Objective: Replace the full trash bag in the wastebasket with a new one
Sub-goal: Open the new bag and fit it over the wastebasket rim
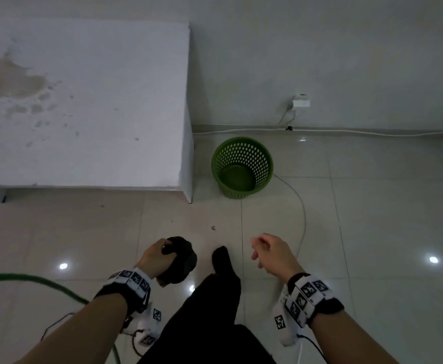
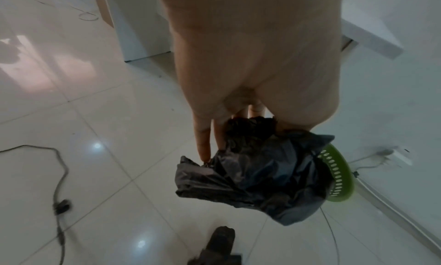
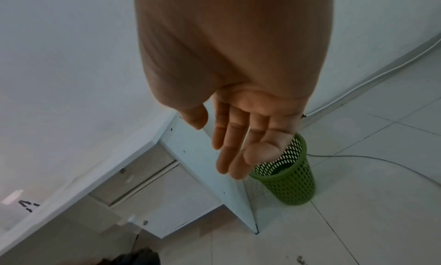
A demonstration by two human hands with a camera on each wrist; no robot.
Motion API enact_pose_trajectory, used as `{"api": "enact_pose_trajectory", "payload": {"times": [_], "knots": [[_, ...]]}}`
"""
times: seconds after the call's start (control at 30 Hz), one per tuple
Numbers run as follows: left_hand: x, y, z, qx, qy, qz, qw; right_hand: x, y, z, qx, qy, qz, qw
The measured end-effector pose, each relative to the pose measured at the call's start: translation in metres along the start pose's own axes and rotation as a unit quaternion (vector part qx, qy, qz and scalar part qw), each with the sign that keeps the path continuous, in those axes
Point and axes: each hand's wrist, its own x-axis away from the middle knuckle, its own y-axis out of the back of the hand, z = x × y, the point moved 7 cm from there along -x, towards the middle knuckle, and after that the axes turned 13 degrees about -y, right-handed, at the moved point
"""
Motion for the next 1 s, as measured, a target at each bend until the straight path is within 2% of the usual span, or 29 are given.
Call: {"api": "enact_pose_trajectory", "payload": {"times": [0.13,0.23,0.3,0.4,0.47,0.5,0.6,0.73,0.8,0.87,0.93,0.97,1.0], "knots": [[-0.086,-0.026,-0.086,0.033,-0.041,-0.005,0.999,-0.077,0.021,-0.028,0.039,-0.044,0.029,0.998],[-0.144,-0.044,-0.156,0.062,-0.091,-0.014,0.994,-0.128,0.05,-0.036,0.003,-0.034,-0.013,0.999],[-0.176,-0.053,-0.19,0.11,-0.108,-0.025,0.988,-0.157,0.073,-0.023,-0.056,0.009,-0.037,0.998],[-0.226,-0.071,-0.216,0.199,-0.124,-0.054,0.971,-0.202,0.095,0.013,-0.12,0.129,0.007,0.984],[-0.252,-0.078,-0.223,0.267,-0.131,-0.085,0.951,-0.24,0.101,0.03,-0.128,0.172,0.035,0.976],[-0.262,-0.082,-0.224,0.304,-0.131,-0.099,0.938,-0.262,0.103,0.033,-0.13,0.171,0.04,0.976],[-0.291,-0.096,-0.225,0.416,-0.156,-0.108,0.889,-0.315,0.109,0.042,-0.151,0.194,0.023,0.969],[-0.33,-0.104,-0.21,0.419,-0.195,-0.162,0.872,-0.372,0.108,0.056,-0.192,0.242,0.007,0.951],[-0.342,-0.101,-0.197,0.414,-0.195,-0.2,0.866,-0.404,0.111,0.057,-0.235,0.231,-0.031,0.944],[-0.35,-0.092,-0.184,0.411,-0.197,-0.237,0.858,-0.435,0.119,0.053,-0.285,0.181,-0.071,0.939],[-0.358,-0.084,-0.169,0.426,-0.193,-0.279,0.839,-0.446,0.118,0.052,-0.337,0.146,-0.043,0.929],[-0.362,-0.081,-0.162,0.432,-0.186,-0.299,0.83,-0.443,0.115,0.055,-0.349,0.16,-0.026,0.923],[-0.367,-0.079,-0.157,0.427,-0.186,-0.311,0.829,-0.436,0.111,0.059,-0.342,0.206,-0.017,0.917]]}}
